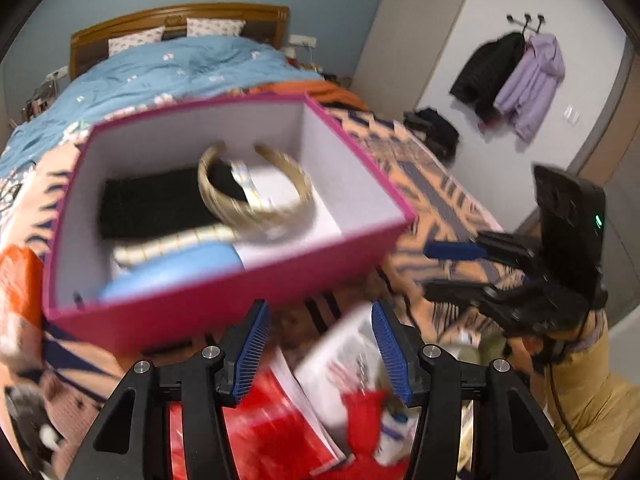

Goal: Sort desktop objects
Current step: 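Withdraw both tools from the box toward the white spray bottle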

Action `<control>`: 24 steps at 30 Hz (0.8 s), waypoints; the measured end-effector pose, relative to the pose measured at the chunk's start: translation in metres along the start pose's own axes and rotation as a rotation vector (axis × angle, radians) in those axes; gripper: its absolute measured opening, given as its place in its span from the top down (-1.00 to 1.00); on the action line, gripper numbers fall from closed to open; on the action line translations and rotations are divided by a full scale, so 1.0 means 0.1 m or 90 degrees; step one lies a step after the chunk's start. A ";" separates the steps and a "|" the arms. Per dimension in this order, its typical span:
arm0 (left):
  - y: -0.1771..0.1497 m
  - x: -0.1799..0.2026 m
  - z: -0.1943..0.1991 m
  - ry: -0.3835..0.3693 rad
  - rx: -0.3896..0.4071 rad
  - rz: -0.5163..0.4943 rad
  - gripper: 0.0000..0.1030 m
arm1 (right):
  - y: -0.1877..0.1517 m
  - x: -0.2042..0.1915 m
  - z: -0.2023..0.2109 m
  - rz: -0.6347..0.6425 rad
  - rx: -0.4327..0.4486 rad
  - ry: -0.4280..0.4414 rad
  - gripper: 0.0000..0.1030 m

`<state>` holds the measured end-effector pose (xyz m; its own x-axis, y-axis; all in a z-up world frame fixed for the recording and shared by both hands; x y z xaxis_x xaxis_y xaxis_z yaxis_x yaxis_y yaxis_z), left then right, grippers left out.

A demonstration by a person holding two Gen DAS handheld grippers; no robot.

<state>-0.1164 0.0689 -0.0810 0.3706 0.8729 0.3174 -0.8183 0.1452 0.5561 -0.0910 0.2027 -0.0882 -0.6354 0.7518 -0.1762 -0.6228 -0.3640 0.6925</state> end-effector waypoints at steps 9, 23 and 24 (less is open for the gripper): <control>-0.32 -0.21 -0.25 0.113 -0.068 0.009 -0.05 | -0.24 0.06 -0.26 -0.003 -0.068 -0.013 -0.11; -0.69 -0.47 -0.18 0.205 -0.120 0.021 -0.06 | -0.43 -0.20 -0.29 0.028 -0.105 0.076 -0.02; -0.71 -0.54 -0.14 0.225 -0.114 0.027 -0.08 | -0.43 -0.21 -0.29 0.034 -0.105 0.073 -0.02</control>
Point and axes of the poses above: each gripper's, at about its wrist camera, not at the fingertips, and z roughly against the way its jaws point, x to its right, y to its top, the point moved 8 cm from there along -z, roughly the way its jaws point, and after that the axes turned 7 degrees about z, right-handed, at the moved point
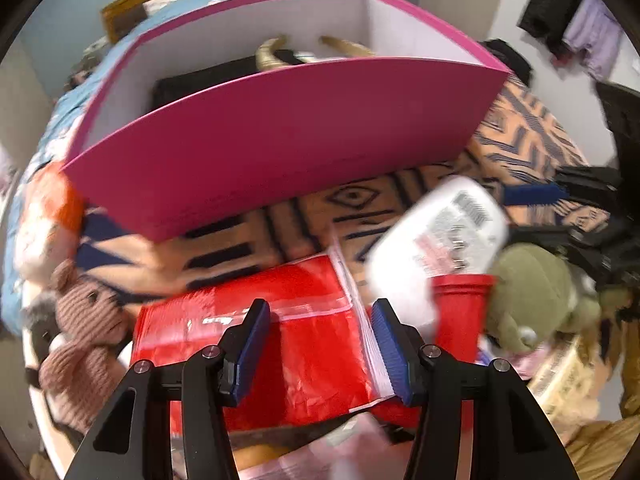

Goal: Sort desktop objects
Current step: 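Withdraw both tools from the box toward the white spray bottle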

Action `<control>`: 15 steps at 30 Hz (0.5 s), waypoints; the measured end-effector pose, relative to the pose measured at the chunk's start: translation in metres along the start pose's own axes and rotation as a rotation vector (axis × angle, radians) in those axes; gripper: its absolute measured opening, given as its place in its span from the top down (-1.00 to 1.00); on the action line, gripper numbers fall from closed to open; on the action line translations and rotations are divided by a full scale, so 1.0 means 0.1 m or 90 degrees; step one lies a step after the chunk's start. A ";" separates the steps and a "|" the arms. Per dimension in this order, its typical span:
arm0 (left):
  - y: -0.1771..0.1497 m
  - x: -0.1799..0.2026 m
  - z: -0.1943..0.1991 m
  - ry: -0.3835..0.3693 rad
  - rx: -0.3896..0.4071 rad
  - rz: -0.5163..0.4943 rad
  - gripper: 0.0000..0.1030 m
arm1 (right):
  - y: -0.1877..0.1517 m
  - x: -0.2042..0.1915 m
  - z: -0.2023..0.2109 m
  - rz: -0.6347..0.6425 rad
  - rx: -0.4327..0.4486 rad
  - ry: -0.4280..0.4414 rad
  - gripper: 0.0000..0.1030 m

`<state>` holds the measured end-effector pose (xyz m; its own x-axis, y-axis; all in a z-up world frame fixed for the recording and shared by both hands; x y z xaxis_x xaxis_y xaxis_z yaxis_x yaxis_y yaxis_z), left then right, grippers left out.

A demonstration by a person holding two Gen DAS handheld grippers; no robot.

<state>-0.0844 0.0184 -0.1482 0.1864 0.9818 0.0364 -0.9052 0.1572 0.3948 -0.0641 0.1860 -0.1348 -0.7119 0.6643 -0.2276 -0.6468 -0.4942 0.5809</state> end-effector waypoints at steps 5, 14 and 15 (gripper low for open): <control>-0.08 -0.19 0.10 0.033 0.020 0.034 -0.08 | -0.02 0.12 -0.07 -0.019 -0.014 -0.016 -0.02; -0.15 0.30 0.42 -0.211 0.028 0.015 -0.05 | -0.04 0.18 -0.10 -0.038 -0.013 -0.007 -0.02; -0.17 0.37 0.40 -0.225 0.021 0.009 -0.05 | -0.04 0.18 -0.11 -0.038 -0.013 -0.005 -0.02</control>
Point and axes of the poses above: each gripper's, at about its wrist camera, not at the fingertips, and z roughly against the way its jaws point, x to its right, y to its top, the point moved 8 cm from there along -z, roughly the way its jaws point, and after that the axes turned 7 degrees about z, right-handed, at the moved point
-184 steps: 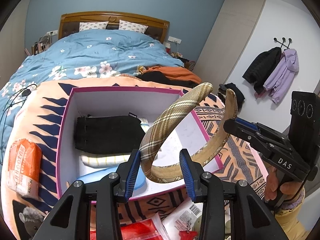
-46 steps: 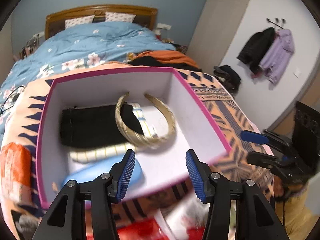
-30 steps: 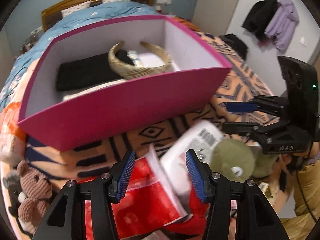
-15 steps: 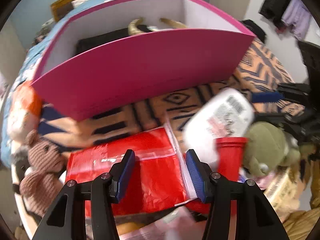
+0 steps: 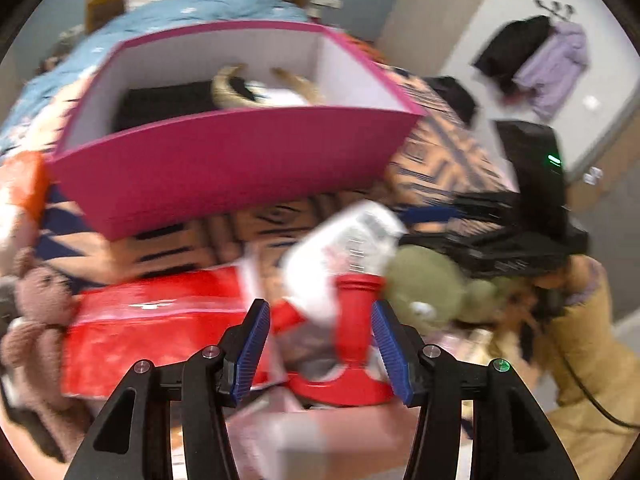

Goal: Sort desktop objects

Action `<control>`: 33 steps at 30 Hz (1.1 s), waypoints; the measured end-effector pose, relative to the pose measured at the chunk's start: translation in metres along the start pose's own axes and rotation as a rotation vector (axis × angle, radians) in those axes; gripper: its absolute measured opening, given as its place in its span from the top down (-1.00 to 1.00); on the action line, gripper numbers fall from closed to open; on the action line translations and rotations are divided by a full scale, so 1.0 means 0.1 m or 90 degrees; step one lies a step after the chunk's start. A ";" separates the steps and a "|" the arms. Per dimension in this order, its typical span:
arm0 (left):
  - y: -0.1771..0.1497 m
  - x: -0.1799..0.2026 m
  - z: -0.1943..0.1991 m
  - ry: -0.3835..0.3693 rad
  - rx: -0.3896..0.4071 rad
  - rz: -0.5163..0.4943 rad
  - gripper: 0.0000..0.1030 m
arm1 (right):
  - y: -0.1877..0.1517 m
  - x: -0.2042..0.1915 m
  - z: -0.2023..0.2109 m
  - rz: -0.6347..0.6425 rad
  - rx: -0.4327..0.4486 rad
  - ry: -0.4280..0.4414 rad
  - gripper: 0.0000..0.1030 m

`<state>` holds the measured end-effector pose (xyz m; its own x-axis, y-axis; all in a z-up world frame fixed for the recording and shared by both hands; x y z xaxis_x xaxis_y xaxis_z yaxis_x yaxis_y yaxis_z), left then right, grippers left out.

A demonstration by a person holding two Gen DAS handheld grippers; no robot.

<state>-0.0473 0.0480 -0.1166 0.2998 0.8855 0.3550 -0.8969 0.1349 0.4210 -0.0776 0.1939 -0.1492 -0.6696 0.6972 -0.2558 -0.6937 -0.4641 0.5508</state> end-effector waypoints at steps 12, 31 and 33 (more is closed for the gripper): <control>-0.04 -0.20 -0.15 -0.017 -0.044 0.098 -0.10 | 0.00 0.04 -0.01 -0.015 0.001 0.015 -0.02; -0.01 -0.55 -0.26 -0.187 -0.063 0.304 -0.19 | -0.01 0.10 -0.06 -0.051 0.010 0.054 -0.02; 0.04 -0.55 -0.27 -0.179 -0.059 0.296 -0.14 | 0.00 0.10 -0.07 -0.052 0.011 0.055 -0.02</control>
Point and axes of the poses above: each gripper's, at about its wrist camera, not at the fingertips, and z roughly against the way its jaws point, x to its right, y to its top, the point moved 8 cm from there along -z, roughly the way its jaws point, and after that the axes turned 7 degrees about z, right-handed, at the moved point
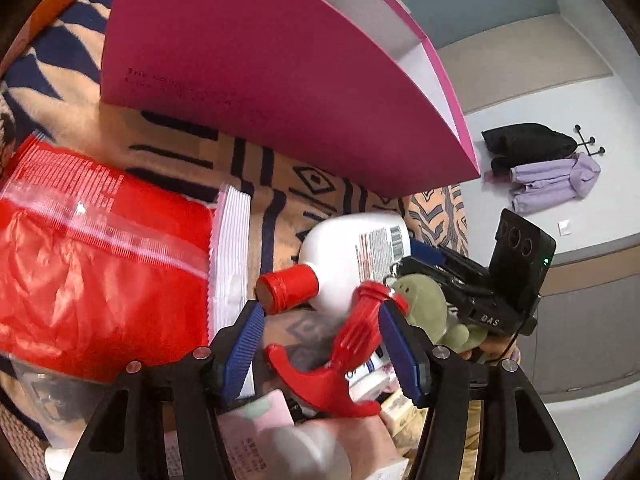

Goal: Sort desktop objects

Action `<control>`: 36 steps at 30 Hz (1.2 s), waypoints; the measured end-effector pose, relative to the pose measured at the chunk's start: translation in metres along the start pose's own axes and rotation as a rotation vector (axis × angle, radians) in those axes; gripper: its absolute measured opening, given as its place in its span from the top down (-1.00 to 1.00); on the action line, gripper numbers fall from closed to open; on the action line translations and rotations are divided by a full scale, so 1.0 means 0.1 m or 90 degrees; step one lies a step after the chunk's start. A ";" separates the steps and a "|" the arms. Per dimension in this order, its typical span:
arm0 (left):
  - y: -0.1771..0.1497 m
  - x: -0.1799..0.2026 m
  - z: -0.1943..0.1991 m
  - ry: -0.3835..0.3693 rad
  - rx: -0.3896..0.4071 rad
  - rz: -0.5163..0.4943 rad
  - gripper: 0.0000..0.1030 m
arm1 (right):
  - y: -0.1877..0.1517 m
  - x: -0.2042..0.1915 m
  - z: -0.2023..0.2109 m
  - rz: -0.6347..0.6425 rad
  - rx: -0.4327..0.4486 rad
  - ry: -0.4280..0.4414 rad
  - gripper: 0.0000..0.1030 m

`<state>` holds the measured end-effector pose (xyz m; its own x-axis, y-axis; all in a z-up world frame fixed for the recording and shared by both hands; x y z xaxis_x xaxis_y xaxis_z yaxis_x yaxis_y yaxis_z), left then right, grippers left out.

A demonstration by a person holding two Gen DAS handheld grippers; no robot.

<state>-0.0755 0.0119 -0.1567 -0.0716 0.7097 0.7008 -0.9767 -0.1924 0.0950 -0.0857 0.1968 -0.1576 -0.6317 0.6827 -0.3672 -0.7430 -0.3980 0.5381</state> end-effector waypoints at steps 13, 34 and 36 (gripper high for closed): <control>0.07 0.12 -0.12 0.099 0.033 -0.065 0.02 | 0.05 -0.11 -0.06 -0.003 0.013 -0.009 0.16; 0.18 0.47 0.01 0.144 0.120 -0.143 -0.13 | 0.19 -0.20 0.20 0.016 0.084 -0.079 0.15; 0.19 0.50 0.03 0.143 0.127 -0.148 -0.13 | 0.20 -0.20 0.26 0.018 0.092 -0.081 0.15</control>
<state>-0.0972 0.0412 -0.1177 0.0839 0.8763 0.4743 -0.9150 -0.1208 0.3849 -0.0821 0.1908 -0.1197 -0.6120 0.7482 -0.2563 -0.6800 -0.3322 0.6536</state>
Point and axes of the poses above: each gripper's, at about its wrist camera, not at the fingertips, and z roughly against the way its jaws point, x to its right, y to its top, the point moved 8 cm from there along -z, roughly the way its jaws point, and after that the axes turned 7 degrees about z, right-handed, at the moved point
